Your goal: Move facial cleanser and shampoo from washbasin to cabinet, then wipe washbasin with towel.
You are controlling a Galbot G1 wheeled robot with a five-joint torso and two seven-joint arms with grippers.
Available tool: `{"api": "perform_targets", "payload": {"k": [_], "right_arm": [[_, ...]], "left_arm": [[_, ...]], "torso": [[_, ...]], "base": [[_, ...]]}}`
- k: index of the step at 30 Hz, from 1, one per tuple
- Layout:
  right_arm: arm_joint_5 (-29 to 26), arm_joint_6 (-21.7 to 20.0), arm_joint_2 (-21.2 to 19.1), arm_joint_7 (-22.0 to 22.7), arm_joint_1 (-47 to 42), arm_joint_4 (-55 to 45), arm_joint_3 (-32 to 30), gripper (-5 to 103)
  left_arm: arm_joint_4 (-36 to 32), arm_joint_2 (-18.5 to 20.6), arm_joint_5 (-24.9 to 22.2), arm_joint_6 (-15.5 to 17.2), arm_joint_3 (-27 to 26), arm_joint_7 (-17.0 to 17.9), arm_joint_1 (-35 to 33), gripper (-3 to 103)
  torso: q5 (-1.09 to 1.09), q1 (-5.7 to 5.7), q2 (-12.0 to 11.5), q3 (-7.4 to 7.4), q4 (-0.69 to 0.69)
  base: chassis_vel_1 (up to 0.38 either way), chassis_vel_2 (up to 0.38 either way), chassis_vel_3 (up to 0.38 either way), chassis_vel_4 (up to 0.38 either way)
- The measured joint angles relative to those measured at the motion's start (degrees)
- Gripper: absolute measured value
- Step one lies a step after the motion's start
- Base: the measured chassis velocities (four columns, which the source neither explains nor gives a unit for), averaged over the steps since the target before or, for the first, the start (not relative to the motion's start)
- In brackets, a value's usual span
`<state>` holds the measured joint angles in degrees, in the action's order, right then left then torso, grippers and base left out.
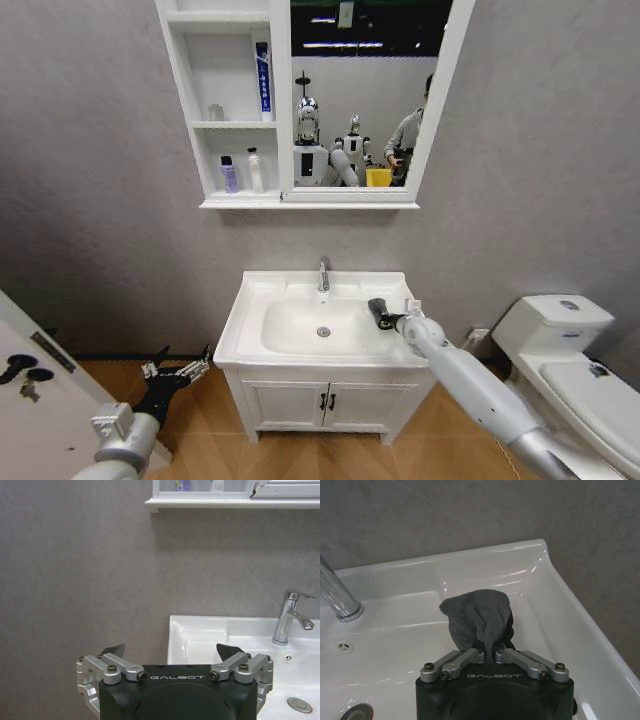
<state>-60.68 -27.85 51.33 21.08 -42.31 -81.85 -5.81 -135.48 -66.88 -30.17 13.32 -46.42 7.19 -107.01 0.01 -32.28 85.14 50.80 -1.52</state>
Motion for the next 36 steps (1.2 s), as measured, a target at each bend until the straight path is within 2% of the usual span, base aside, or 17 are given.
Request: {"api": "perform_targets", "payload": {"k": [1, 3, 6, 11, 14, 21, 23, 24, 26, 27, 29, 30, 32, 33, 36], "right_arm": [[0.0, 0.0, 0.0, 0.0, 0.0, 0.0, 0.0, 4], [2.3, 0.6, -0.2, -3.7, 0.1, 1.4, -1.0, 4], [4.3, 1.4, 0.3, -5.6, 1.1, 3.6, -1.1, 4], [5.6, 2.4, 1.4, -7.0, 3.4, 7.8, -1.0, 4], [8.3, 4.1, 2.1, -9.5, 5.2, 12.0, -0.2, 4], [9.7, 5.5, 2.6, -10.6, 5.9, 15.0, 0.3, 2], [10.3, 6.4, 3.0, -11.4, 6.2, 16.2, 0.4, 10], [10.3, 6.4, 3.0, -11.4, 6.2, 16.2, 0.4, 10], [11.7, 7.5, 3.3, -12.0, 6.4, 17.3, 0.9, 21], [11.7, 7.5, 3.3, -12.0, 6.4, 17.3, 0.9, 21], [12.9, 8.4, 3.4, -12.3, 6.7, 17.5, 1.2, 32], [12.9, 8.4, 3.4, -12.3, 6.7, 17.5, 1.2, 32], [13.5, 8.6, 3.4, -12.2, 6.7, 16.9, 1.2, 43], [13.5, 8.6, 3.4, -12.2, 6.7, 16.9, 1.2, 43], [14.3, 9.1, 2.9, -11.7, 6.1, 14.7, 0.7, 59]], "left_arm": [[0.0, 0.0, 0.0, 0.0, 0.0, 0.0, 0.0, 100], [0.0, 0.0, 0.0, 0.0, 0.0, 0.0, 0.0, 100], [0.0, 0.0, 0.0, 0.0, 0.0, 0.0, 0.0, 100], [0.0, 0.0, 0.0, 0.0, 0.0, 0.0, 0.0, 100], [0.0, 0.0, 0.0, 0.0, 0.0, 0.0, 0.0, 100], [0.0, 0.0, 0.0, 0.0, 0.0, 0.0, 0.0, 100], [0.0, 0.0, 0.0, 0.0, 0.0, 0.0, 0.0, 100], [0.0, 0.0, 0.0, 0.0, 0.0, 0.0, 0.0, 100], [0.0, 0.0, 0.0, 0.0, 0.0, 0.0, 0.0, 100], [0.0, 0.0, 0.0, 0.0, 0.0, 0.0, 0.0, 100], [0.0, 0.0, 0.0, 0.0, 0.0, 0.0, 0.0, 100], [0.0, 0.0, 0.0, 0.0, 0.0, 0.0, 0.0, 100], [0.0, 0.0, 0.0, 0.0, 0.0, 0.0, 0.0, 100], [0.0, 0.0, 0.0, 0.0, 0.0, 0.0, 0.0, 100], [0.0, 0.0, 0.0, 0.0, 0.0, 0.0, 0.0, 100]], "torso": [[0.0, 0.0, 0.0, 0.0, 0.0], [-0.01, 0.0, 0.0, 0.0, 0.0], [0.01, 0.0, 0.0, 0.0, 0.0], [-0.01, 0.0, 0.0, 0.0, 0.01], [-0.01, -0.01, 0.0, 0.0, 0.01], [-0.01, 0.0, 0.0, 0.0, 0.01], [-0.01, 0.0, 0.0, 0.0, 0.01], [-0.01, 0.0, 0.0, 0.0, 0.01], [-0.01, 0.0, 0.0, 0.0, 0.01], [-0.01, 0.0, 0.0, 0.0, 0.01], [-0.01, 0.0, 0.0, 0.0, 0.01], [-0.01, 0.0, 0.0, 0.0, 0.01], [-0.01, 0.0, 0.0, 0.0, 0.01], [-0.01, 0.0, 0.0, 0.0, 0.01], [-0.01, 0.0, 0.0, 0.0, 0.02]], "base": [[0.0, 0.0, 0.0, 0.0], [0.0, 0.0, 0.0, 0.0], [0.0, 0.0, 0.0, 0.0], [0.0, 0.0, 0.0, 0.0], [0.0, 0.0, 0.0, 0.0], [0.0, 0.0, 0.0, 0.0], [0.0, 0.0, 0.0, 0.0], [0.0, 0.0, 0.0, 0.0], [0.0, 0.0, 0.0, 0.0], [0.0, 0.0, 0.0, 0.0], [0.0, 0.0, 0.0, 0.0], [0.0, 0.0, 0.0, 0.0], [0.0, 0.0, 0.0, 0.0], [0.0, 0.0, 0.0, 0.0], [0.0, 0.0, 0.0, 0.0]]}}
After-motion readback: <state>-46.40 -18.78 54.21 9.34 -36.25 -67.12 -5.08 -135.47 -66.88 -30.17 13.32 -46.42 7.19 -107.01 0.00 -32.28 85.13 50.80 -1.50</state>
